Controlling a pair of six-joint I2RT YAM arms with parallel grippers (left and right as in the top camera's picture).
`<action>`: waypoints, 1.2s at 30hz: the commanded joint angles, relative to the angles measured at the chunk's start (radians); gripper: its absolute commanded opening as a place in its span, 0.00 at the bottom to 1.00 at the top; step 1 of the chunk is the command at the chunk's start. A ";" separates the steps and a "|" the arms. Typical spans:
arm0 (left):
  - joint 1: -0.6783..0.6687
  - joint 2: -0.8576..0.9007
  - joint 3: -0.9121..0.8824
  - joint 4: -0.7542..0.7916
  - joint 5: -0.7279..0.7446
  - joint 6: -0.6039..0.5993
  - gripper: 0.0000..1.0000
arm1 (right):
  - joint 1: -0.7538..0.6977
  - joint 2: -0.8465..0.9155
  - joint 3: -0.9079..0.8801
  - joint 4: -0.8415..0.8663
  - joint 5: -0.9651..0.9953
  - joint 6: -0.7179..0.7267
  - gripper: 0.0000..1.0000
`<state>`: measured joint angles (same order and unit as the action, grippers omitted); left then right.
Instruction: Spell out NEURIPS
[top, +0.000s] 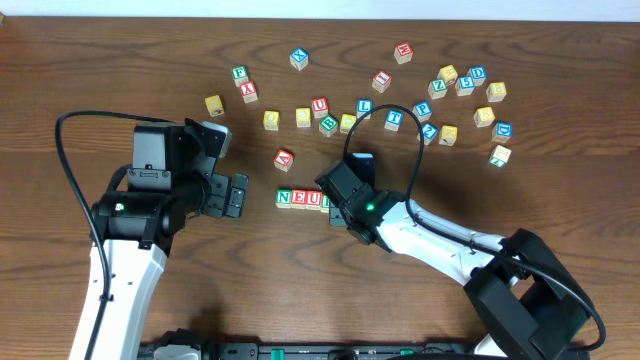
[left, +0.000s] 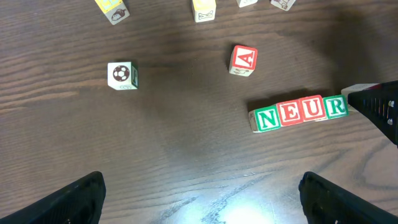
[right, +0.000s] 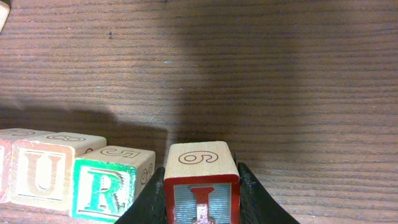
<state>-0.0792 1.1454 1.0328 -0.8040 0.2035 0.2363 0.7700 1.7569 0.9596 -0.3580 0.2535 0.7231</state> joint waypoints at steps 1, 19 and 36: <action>0.004 -0.001 0.027 0.000 -0.010 0.006 0.98 | -0.003 0.005 -0.006 0.000 -0.002 -0.006 0.03; 0.004 -0.001 0.027 0.000 -0.010 0.006 0.98 | -0.003 0.005 -0.006 0.000 -0.005 -0.005 0.36; 0.004 -0.001 0.027 0.000 -0.010 0.006 0.98 | -0.003 0.005 -0.006 0.000 0.003 -0.005 0.38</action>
<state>-0.0792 1.1458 1.0328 -0.8040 0.2035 0.2367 0.7700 1.7569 0.9596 -0.3576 0.2398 0.7193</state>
